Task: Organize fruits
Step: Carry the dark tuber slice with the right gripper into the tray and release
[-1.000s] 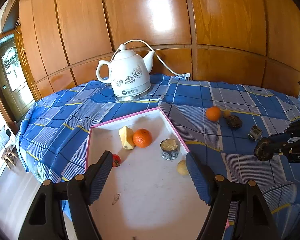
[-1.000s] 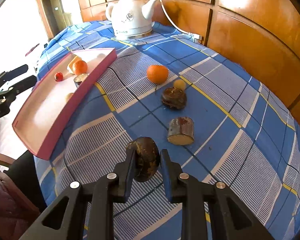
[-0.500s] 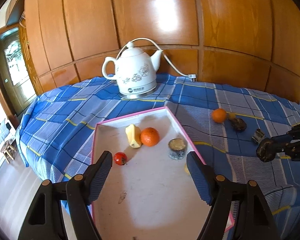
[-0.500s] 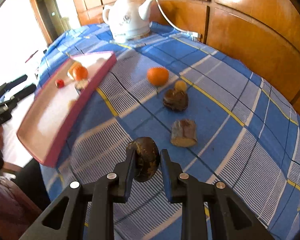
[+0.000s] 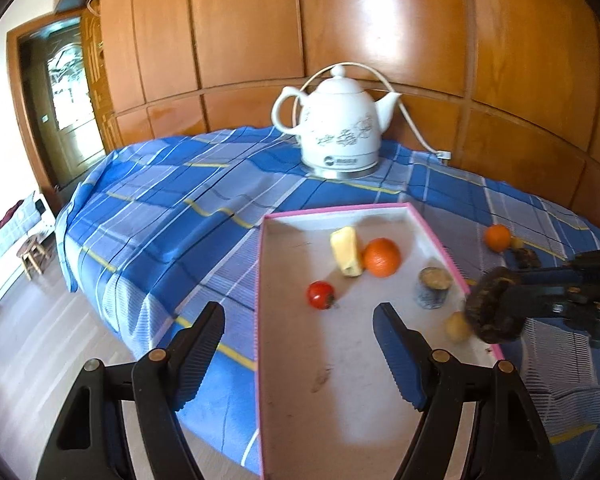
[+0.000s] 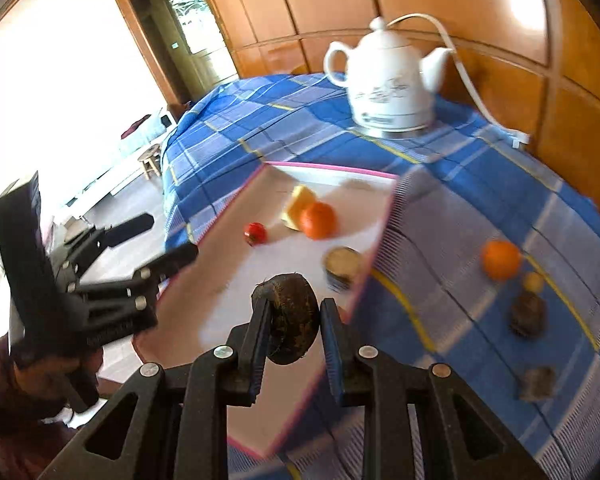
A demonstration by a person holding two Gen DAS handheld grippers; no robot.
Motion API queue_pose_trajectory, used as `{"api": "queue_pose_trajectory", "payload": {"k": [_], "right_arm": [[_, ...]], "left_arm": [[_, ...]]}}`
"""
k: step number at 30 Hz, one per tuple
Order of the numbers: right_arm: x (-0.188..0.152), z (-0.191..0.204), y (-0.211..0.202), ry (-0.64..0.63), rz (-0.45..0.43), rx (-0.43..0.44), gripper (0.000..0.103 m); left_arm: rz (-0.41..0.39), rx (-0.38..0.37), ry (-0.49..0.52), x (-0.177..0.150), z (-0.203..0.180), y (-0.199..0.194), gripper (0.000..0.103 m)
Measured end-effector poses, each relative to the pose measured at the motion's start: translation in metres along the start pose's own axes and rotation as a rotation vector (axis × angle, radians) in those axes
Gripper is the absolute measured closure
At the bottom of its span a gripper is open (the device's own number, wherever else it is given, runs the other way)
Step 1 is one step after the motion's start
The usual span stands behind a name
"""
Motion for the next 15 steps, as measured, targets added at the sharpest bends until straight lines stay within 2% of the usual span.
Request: {"api": "queue_pose_trajectory", "payload": {"k": [4, 8, 15], "right_arm": [[0.014, 0.012, 0.035, 0.035, 0.035, 0.022, 0.078], [0.02, 0.011, 0.056, 0.054, 0.035, -0.041, 0.077], [0.012, 0.003, 0.041, 0.047, 0.008, -0.11, 0.075]], "left_arm": [[0.015, 0.0, -0.025, -0.005, 0.008, 0.004, 0.026], [0.019, -0.004, -0.028, -0.008, 0.009, 0.004, 0.026], [0.015, -0.018, -0.022, -0.008, 0.004, 0.003, 0.026]]}}
Point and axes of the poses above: each gripper's, at about its wrist camera, not at the fingertips, and y roughly the way its jaws point, z to its left, x to its top, the point moved 4 cm from there along y, roughly the way its jaws point, and after that the axes turned 7 degrees about y, right-handed, at the moved point
